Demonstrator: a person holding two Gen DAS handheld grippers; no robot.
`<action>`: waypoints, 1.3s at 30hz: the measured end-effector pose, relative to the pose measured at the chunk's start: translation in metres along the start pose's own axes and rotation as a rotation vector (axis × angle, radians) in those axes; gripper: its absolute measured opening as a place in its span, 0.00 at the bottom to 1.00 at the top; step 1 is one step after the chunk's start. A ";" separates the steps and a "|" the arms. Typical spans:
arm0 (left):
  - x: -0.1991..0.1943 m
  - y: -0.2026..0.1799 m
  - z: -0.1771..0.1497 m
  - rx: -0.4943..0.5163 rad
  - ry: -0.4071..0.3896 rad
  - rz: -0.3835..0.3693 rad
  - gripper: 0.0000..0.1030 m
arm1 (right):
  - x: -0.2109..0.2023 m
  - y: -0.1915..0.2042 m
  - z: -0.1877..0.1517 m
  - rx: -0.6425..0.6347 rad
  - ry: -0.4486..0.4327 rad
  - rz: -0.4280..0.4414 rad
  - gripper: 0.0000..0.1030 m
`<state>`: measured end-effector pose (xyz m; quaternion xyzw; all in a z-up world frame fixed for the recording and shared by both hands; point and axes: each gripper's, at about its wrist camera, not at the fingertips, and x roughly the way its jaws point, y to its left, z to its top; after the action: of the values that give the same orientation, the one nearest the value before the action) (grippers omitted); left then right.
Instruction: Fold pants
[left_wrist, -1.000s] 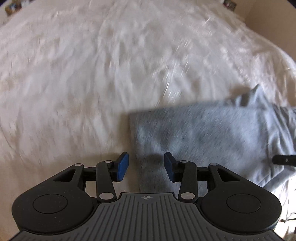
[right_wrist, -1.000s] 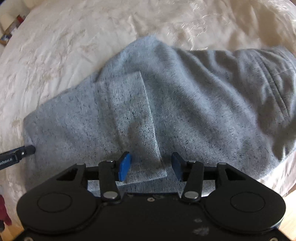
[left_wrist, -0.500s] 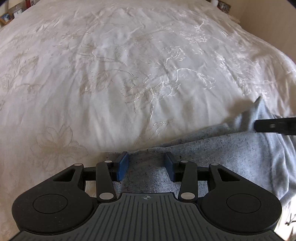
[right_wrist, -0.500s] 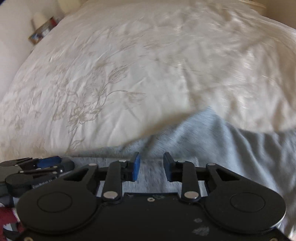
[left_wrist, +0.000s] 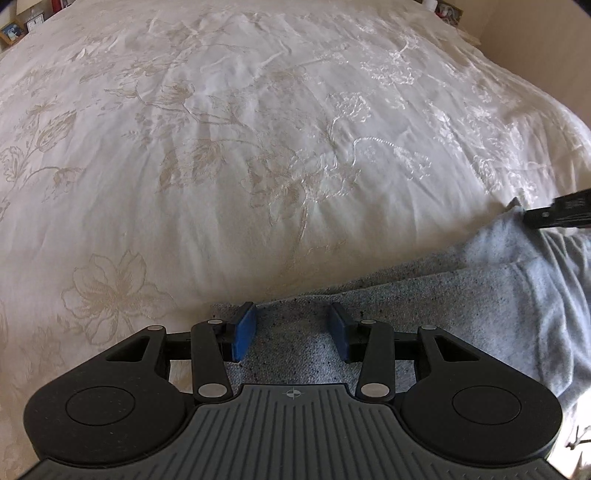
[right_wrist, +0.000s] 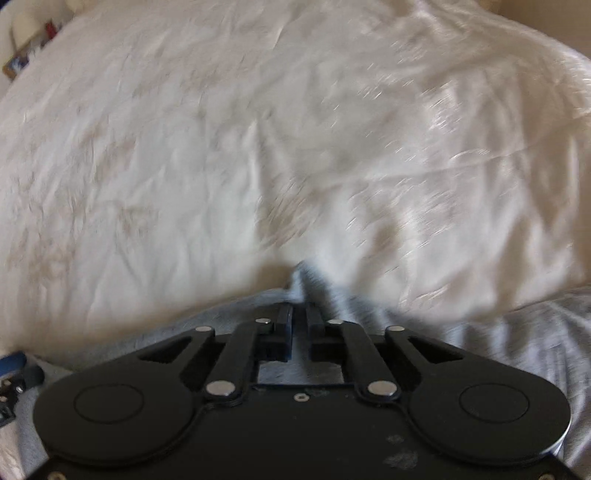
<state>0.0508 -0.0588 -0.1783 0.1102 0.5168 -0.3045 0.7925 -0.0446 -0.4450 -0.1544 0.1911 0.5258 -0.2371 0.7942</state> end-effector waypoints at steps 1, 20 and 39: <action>-0.003 0.000 0.001 0.000 -0.006 -0.003 0.40 | -0.010 -0.005 -0.003 0.011 -0.017 0.003 0.13; -0.044 -0.036 -0.028 0.129 -0.027 -0.089 0.41 | -0.087 -0.054 -0.168 0.223 0.032 -0.047 0.41; 0.015 -0.200 -0.036 0.218 0.094 -0.031 0.41 | -0.139 -0.220 -0.152 0.343 -0.119 -0.001 0.80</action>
<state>-0.0910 -0.2046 -0.1789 0.2018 0.5190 -0.3654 0.7459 -0.3312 -0.5163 -0.0944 0.3093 0.4297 -0.3346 0.7796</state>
